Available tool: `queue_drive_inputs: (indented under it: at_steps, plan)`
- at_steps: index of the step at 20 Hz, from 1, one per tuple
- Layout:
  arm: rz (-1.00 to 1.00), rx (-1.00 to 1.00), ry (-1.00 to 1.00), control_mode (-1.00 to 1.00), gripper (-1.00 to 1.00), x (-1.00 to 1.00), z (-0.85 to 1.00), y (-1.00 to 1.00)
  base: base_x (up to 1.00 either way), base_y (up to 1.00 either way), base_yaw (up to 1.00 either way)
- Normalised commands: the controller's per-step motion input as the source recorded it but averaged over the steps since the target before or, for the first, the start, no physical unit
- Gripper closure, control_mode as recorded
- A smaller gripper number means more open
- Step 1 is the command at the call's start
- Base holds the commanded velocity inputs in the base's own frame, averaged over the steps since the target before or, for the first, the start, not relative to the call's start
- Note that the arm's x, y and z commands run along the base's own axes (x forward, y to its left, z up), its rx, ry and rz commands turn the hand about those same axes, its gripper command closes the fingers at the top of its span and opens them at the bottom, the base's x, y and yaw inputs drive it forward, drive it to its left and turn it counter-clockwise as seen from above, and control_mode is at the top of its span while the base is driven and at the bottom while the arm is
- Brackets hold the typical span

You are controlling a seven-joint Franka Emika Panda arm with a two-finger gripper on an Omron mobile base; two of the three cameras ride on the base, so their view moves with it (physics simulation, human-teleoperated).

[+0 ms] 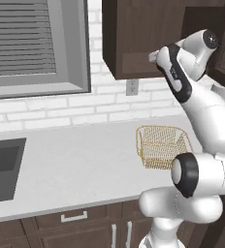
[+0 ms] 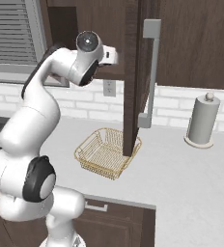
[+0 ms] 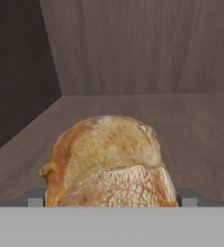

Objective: Open the cabinet, pick up the bread from the cabinet and place it in the basket. Then move the basket to the dining counter.

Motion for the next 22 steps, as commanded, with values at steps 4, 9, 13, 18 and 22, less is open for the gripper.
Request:
queue_drive_inputs:
  at_steps: [4, 9, 13, 18, 22]
  plan:
    - [-0.16, 0.0, 0.0, -1.0, 1.0, -1.0, 0.29, 0.0, 0.0, 0.0, 0.0]
    - [-0.15, 0.0, 0.04, -1.0, 1.0, -1.0, 0.14, 0.0, 0.0, 0.0, 0.0]
    - [-0.14, 0.03, 0.14, -1.0, 1.0, -1.0, -0.02, 0.0, 0.0, 0.0, 0.0]
    - [-0.16, 0.12, 0.29, -1.0, 1.0, -1.0, -0.16, -0.05, 0.0, 0.0, 0.0]
    - [-0.17, 0.14, 0.45, -1.0, 1.0, -0.97, -0.55, -0.02, 0.0, 0.0, 0.0]
